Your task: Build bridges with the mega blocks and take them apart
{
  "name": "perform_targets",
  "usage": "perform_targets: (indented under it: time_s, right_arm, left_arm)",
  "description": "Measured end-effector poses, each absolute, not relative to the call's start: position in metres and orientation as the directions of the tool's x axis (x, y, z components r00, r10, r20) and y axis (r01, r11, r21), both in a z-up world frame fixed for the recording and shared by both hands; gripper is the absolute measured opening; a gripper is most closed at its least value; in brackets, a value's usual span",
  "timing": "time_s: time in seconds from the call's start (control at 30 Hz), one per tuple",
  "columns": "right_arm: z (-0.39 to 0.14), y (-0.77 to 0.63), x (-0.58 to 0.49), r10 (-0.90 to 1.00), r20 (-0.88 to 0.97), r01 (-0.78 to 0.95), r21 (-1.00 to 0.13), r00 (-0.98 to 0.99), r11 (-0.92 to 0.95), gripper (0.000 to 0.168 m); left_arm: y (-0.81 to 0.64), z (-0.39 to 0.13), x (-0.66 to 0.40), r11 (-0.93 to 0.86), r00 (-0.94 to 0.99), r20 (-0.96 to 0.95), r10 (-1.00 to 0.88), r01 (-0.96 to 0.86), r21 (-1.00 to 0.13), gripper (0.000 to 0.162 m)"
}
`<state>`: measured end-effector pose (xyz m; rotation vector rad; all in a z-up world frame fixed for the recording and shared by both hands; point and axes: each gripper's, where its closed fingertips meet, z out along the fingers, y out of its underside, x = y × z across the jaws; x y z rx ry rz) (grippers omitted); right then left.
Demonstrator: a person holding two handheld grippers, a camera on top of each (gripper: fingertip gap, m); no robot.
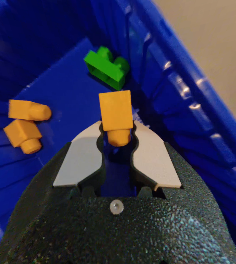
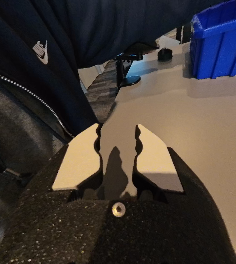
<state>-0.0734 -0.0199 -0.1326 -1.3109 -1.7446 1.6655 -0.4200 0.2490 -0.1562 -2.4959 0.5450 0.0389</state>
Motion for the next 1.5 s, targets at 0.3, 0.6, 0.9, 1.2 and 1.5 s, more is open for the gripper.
perform_targets:
  time_s: [0.3, 0.6, 0.9, 1.2, 1.5]
  right_arm:
    - [-0.105, 0.016, -0.057, 0.956, 0.149, 0.099, -0.979, -0.252, 0.178, 0.048]
    - [-0.056, 0.093, -0.003, 0.988, -0.111, 0.035, -0.994, -0.112, -0.108, 0.058]
    - [-0.05, 0.167, 0.004, 0.996, -0.054, 0.063, -0.996, 0.074, -0.059, 0.071]
    - [-0.072, 0.157, -0.003, 0.99, 0.092, 0.159, -0.984, 0.102, 0.075, 0.048]
    - [-0.08, 0.181, -0.001, 0.931, 0.245, 0.27, -0.947, 0.269, 0.171, 0.037]
  left_arm:
    - [0.188, -0.024, -0.296, -0.444, 0.86, -0.226, -0.458, -0.441, -0.78, 0.036]
    - [0.155, -0.003, -0.099, 0.323, 0.378, -0.893, -0.245, -0.837, -0.443, 0.036]
    - [0.189, -0.054, -0.023, 0.456, 0.339, -0.94, 0.017, -0.84, -0.295, 0.036]
    - [0.182, -0.083, 0.001, 0.503, 0.242, -0.969, -0.059, -0.831, -0.238, 0.036]
    - [0.184, -0.085, -0.025, 0.435, 0.427, -0.864, -0.265, -0.747, -0.503, 0.044]
